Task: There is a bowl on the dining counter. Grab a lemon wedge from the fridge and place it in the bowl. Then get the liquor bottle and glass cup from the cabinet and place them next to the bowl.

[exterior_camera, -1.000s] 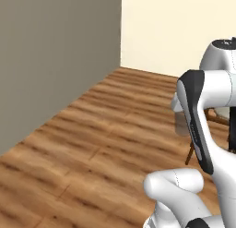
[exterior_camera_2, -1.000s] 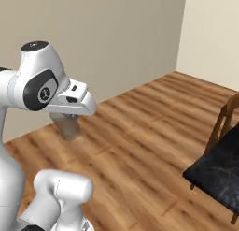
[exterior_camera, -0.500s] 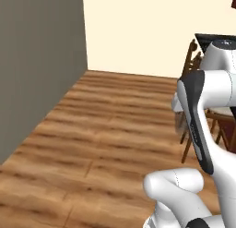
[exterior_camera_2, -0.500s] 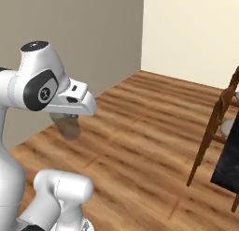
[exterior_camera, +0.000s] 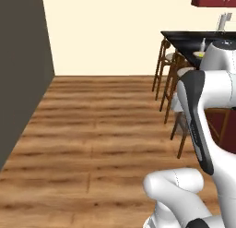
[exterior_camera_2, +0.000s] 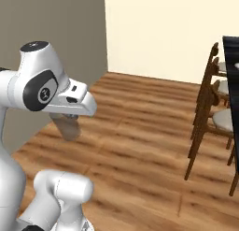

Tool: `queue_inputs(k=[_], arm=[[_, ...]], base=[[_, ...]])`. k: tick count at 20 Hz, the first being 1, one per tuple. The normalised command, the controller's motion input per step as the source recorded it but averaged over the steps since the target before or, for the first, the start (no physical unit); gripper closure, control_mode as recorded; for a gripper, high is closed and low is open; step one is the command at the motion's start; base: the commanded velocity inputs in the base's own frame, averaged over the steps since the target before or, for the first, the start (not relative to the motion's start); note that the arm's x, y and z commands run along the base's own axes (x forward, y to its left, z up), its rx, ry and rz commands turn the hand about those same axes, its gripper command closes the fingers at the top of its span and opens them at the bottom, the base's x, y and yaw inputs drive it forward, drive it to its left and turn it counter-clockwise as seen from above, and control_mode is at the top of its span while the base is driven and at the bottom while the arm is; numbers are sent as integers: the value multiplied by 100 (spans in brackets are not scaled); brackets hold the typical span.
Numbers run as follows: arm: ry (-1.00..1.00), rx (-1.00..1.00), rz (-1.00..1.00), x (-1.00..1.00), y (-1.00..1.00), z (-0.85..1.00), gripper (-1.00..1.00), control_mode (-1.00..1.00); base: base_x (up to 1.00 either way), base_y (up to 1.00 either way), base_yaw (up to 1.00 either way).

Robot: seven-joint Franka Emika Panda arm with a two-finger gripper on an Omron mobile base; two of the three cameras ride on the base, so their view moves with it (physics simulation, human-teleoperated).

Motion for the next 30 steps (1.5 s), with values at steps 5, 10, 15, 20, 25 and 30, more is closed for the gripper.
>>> queue_inputs(k=[5,10,15,20,25,30], arm=[[0,0,0,0,0,0,100,100],[0,0,0,0,0,0,100,100],[0,0,0,0,0,0,100,100],[0,0,0,0,0,0,100,100],[0,0,0,0,0,0,100,100],[0,0,0,0,0,0,100,100]], base=[[67,74,-43],[77,74,-43],[96,65,-42],[100,52,-41],[100,51,-42],[94,64,-44]])
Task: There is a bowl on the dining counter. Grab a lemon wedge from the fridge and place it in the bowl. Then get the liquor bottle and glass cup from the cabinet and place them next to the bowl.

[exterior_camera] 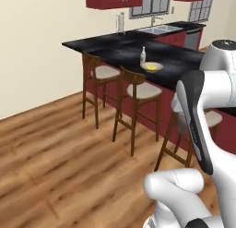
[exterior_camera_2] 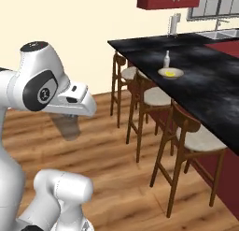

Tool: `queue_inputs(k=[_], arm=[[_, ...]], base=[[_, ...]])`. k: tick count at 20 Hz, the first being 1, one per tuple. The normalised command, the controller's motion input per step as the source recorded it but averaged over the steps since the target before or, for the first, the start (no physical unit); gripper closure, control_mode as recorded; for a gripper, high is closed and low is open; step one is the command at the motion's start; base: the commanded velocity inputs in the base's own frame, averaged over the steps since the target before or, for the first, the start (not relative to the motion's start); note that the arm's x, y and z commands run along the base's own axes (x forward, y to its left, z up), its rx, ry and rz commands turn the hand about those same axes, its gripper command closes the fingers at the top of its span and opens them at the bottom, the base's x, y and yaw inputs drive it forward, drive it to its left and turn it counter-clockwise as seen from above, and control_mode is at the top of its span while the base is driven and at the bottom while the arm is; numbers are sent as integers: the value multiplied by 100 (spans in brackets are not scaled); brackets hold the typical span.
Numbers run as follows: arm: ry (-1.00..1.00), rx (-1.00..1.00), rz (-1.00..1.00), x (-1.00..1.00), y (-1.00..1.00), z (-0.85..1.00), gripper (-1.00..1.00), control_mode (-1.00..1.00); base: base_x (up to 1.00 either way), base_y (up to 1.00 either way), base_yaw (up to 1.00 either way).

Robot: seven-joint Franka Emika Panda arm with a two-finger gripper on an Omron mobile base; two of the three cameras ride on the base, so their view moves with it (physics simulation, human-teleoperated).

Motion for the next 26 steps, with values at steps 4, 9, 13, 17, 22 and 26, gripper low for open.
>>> queue_inputs(k=[4,9,13,17,22,26], arm=[[0,0,0,0,0,0,100,100],[0,0,0,0,0,0,100,100],[0,0,0,0,0,0,100,100],[0,0,0,0,0,0,100,100],[0,0,0,0,0,0,100,100],[0,0,0,0,0,0,100,100]], base=[[80,78,-45],[74,75,-44],[72,73,-45],[69,71,-44],[60,68,-45],[68,61,-46]])
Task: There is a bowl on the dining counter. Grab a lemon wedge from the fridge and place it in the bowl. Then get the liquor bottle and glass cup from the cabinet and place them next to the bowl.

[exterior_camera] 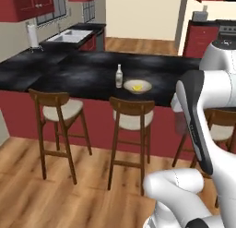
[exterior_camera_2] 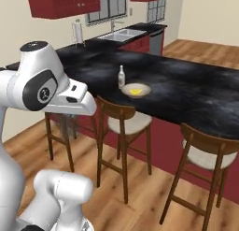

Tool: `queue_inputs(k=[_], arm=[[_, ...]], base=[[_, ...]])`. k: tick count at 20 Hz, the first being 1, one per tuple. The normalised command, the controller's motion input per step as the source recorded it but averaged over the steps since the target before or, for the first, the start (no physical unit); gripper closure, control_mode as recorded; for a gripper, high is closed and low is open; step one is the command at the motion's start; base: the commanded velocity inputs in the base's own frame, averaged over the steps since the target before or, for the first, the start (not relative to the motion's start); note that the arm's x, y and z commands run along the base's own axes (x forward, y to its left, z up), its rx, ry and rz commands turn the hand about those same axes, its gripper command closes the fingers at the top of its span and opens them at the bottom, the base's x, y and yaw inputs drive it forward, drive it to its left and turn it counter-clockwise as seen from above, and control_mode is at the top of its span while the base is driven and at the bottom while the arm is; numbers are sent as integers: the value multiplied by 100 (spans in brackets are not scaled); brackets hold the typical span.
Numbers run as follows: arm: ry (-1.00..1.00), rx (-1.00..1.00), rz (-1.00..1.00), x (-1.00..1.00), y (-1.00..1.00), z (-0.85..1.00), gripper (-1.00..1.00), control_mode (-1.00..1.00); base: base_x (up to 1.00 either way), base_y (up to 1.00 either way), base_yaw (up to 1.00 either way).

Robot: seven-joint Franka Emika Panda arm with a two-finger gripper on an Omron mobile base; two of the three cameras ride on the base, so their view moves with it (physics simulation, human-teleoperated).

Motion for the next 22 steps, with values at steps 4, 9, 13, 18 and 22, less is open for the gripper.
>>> queue_inputs(k=[4,9,13,18,22], arm=[[0,0,0,0,0,0,100,100],[0,0,0,0,0,0,100,100],[0,0,0,0,0,0,100,100],[0,0,0,0,0,0,100,100],[0,0,0,0,0,0,100,100]], base=[[84,46,-43],[90,34,-41],[83,12,-37],[87,12,-36],[86,23,-36]])
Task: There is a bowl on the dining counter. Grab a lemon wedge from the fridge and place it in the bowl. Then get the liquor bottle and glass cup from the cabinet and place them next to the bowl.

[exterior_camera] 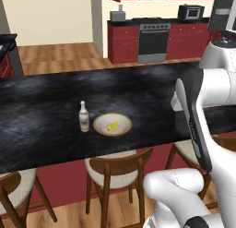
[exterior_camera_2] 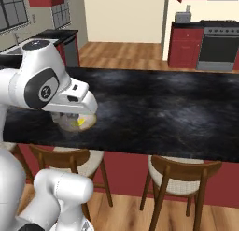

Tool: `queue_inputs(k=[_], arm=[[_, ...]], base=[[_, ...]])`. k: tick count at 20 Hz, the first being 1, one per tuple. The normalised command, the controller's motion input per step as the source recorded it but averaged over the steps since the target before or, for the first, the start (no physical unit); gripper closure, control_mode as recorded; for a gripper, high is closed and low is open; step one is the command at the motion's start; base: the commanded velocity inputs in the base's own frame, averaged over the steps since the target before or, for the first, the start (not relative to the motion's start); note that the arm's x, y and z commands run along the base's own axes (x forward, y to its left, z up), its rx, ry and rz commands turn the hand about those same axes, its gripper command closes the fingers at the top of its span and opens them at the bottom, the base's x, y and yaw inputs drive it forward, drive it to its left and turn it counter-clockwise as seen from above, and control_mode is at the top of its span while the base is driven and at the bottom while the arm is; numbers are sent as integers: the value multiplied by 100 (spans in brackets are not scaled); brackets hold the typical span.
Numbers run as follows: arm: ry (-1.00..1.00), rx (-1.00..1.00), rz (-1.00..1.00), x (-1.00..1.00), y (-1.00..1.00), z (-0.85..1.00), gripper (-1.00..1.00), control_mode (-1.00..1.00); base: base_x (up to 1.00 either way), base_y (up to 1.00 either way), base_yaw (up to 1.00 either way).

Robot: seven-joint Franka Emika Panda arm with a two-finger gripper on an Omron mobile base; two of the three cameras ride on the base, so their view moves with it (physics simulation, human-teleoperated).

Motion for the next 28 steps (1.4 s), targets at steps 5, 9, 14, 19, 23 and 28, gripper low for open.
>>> queue_inputs(k=[5,9,14,19,23,28], arm=[[5,0,-33,96,31,-15,100,-100],[6,0,-22,100,19,-37,100,-100],[8,5,-11,100,-1,-35,100,-100],[10,11,-1,99,-6,-40,100,-100],[5,12,0,81,-1,-38,100,-100],[0,5,0,56,0,-39,100,-100]], base=[[0,0,0],[0,0,0],[0,0,0],[0,0,0],[0,0,0],[0,0,0]])
